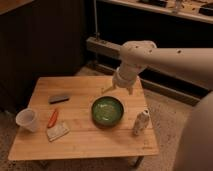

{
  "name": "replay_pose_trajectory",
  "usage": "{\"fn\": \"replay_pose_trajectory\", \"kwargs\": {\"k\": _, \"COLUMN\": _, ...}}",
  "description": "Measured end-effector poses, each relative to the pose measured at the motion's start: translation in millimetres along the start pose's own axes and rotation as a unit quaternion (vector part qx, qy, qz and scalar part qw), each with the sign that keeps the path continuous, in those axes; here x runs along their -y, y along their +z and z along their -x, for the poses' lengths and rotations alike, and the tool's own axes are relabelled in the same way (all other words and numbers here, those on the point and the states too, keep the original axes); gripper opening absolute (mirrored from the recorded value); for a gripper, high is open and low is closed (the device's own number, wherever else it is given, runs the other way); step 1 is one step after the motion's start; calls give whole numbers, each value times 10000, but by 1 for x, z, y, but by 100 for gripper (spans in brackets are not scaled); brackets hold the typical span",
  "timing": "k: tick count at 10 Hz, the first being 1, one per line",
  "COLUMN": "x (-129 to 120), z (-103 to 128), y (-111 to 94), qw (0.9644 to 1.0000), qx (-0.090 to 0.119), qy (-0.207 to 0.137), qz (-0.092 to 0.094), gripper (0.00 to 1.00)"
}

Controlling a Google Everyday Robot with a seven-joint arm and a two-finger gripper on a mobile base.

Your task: Place the ceramic cup in the ceramic bowl

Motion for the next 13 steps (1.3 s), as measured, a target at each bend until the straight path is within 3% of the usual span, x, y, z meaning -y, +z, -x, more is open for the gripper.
{"fn": "replay_pose_trajectory", "kwargs": {"k": 2, "x": -5, "z": 1, "y": 0, "qw": 10000, "qx": -22, "qy": -76, "qz": 2, "gripper": 80}}
{"fn": "replay_pose_trajectory", "kwargs": {"k": 4, "x": -15, "z": -8, "y": -10, "qw": 9989, "qx": -64, "qy": -455, "qz": 36, "gripper": 80}}
{"fn": "replay_pose_trajectory", "kwargs": {"k": 8, "x": -97, "z": -49, "y": -8, "qw": 9916, "qx": -340, "qy": -1208, "qz": 329, "gripper": 80}}
{"fn": "replay_pose_trajectory", "kwargs": {"k": 9, "x": -121, "z": -63, "y": -8, "qw": 9887, "qx": -419, "qy": -1370, "qz": 447, "gripper": 80}}
{"fn": "replay_pose_trajectory", "kwargs": {"k": 10, "x": -156, "z": -81, "y": -6, "qw": 9832, "qx": -542, "qy": -1633, "qz": 610, "gripper": 80}}
{"fn": "replay_pose_trajectory", "kwargs": {"k": 13, "x": -234, "z": -108, "y": 1, "qw": 9708, "qx": -742, "qy": -2121, "qz": 834, "gripper": 80}}
